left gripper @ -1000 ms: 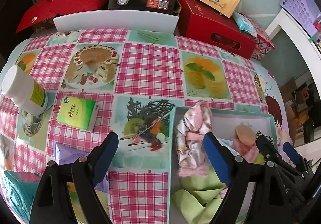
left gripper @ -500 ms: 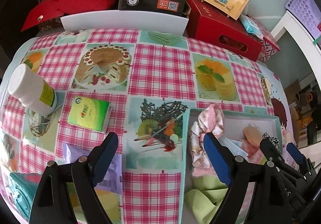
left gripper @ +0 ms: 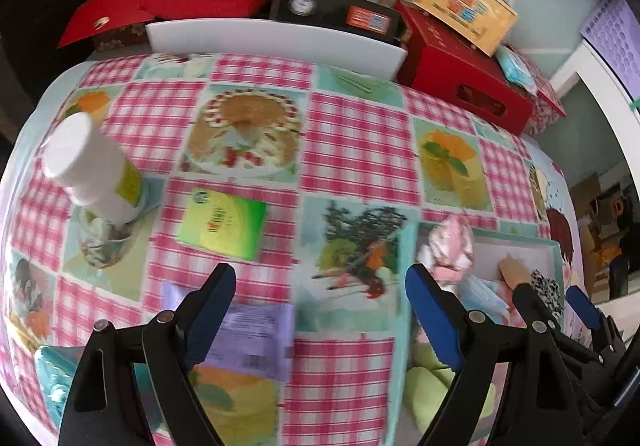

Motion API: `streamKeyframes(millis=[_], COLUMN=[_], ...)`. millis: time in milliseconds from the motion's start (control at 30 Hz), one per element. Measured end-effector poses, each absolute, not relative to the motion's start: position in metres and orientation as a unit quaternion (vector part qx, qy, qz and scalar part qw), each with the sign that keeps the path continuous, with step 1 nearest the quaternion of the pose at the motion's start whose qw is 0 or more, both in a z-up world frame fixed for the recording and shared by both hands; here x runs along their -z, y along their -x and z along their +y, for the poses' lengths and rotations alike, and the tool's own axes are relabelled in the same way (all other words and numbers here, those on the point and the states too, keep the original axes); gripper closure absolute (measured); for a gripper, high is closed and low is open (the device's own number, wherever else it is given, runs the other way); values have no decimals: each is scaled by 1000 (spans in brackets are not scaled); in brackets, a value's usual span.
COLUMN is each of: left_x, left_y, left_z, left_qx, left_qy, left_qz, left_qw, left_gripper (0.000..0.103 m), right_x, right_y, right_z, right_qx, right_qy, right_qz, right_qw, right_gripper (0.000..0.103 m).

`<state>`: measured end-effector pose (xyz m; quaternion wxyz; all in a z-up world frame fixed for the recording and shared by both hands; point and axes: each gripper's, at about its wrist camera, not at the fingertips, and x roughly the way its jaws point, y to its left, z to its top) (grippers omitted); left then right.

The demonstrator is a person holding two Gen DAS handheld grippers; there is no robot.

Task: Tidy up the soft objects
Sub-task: 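Open both tools and move them back toward the purple packet and green tissue pack, then grasp the purple packet with the left tool while the right tool approaches the green tissue pack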

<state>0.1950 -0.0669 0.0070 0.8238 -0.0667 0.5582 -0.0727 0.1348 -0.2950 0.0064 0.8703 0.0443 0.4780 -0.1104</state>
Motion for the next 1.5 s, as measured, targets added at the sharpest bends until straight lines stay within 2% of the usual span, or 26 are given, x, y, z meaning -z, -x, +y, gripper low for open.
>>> streamKeyframes(millis=[400,567,800,1000,1500], left_x=[-4,6,27,20,18], left_y=[-192,-188,-190,-187,-166], left_z=[37,52,24,1,-38], left_qx=[-23,-33,-5,23,7], left_qy=[134,148,103,81,131], left_qz=[554,565,603,598,581], left_qw=[822,811,791,797,803], left_gripper=[16,16,16,16,16], right_x=[-11,-3,-3,-5,-31], right_y=[-143,-148,-148,-147,-134], right_z=[-233,-213,-197,-199,-243], right_qx=[23,-8,-21,-17,1], right_qy=[-31,-40,-17,-17,-70], right_qz=[472,483,483,482,443], right_qw=[881,875,875,876,894], right_gripper=[0,0,0,0,0])
